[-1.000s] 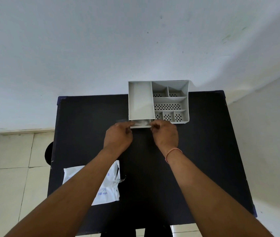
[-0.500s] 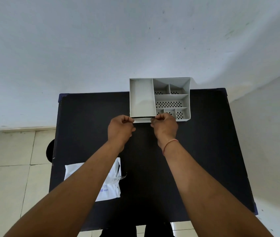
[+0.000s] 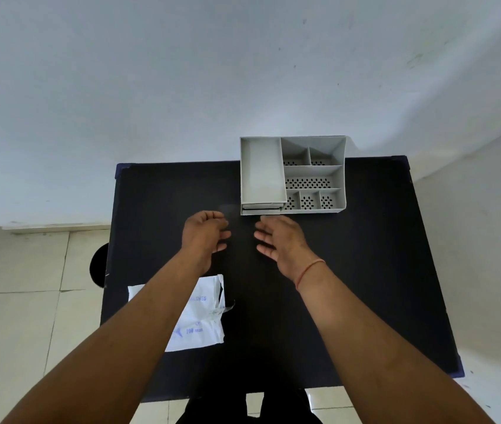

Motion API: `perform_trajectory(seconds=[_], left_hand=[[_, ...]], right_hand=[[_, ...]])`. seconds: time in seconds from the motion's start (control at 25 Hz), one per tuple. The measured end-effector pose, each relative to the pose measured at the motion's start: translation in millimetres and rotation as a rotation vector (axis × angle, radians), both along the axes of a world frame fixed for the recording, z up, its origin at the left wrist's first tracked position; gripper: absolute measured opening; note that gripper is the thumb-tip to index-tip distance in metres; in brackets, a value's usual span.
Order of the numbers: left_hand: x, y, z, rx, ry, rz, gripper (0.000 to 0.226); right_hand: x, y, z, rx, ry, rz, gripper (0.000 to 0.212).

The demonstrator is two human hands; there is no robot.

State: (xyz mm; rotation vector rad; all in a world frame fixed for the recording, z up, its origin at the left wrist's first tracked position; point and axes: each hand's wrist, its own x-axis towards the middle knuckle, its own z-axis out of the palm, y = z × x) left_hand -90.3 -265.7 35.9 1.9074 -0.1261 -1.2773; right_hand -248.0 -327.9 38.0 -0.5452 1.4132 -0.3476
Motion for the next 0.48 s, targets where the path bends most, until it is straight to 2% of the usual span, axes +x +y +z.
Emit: perform_trajectory(seconds=[0.08,0.16,0.24,0.36,0.44,0.48], left_hand=[[14,26,-9,0.070,-0.086,0.002,0.014],[28,57,-17,0.133,-0.136,0.027,0.008],[40,87,-22,0.185,-0.168,0.030,0.008],[59,135,-34,0.276,-0.244,0.031,0.024],[66,161,-40,0.348,-0.264,0.026,0.031],[67,172,-42,0.380,-0.254,0.009,0.038]], right_hand=[[18,24,-4,0.027,-0.021,0.191,0.013],[37,47,-14,-0.023,0.036,0.369,0.019],[48,66,-29,-0.230,0.219,0.661,0.030],[56,92,-51,-0.511,0.486,1.207,0.064],[59,104,-60,-0.547,0.552,1.314,0.071],[60,109,-63,-0.566,0.578,1.351,0.066]])
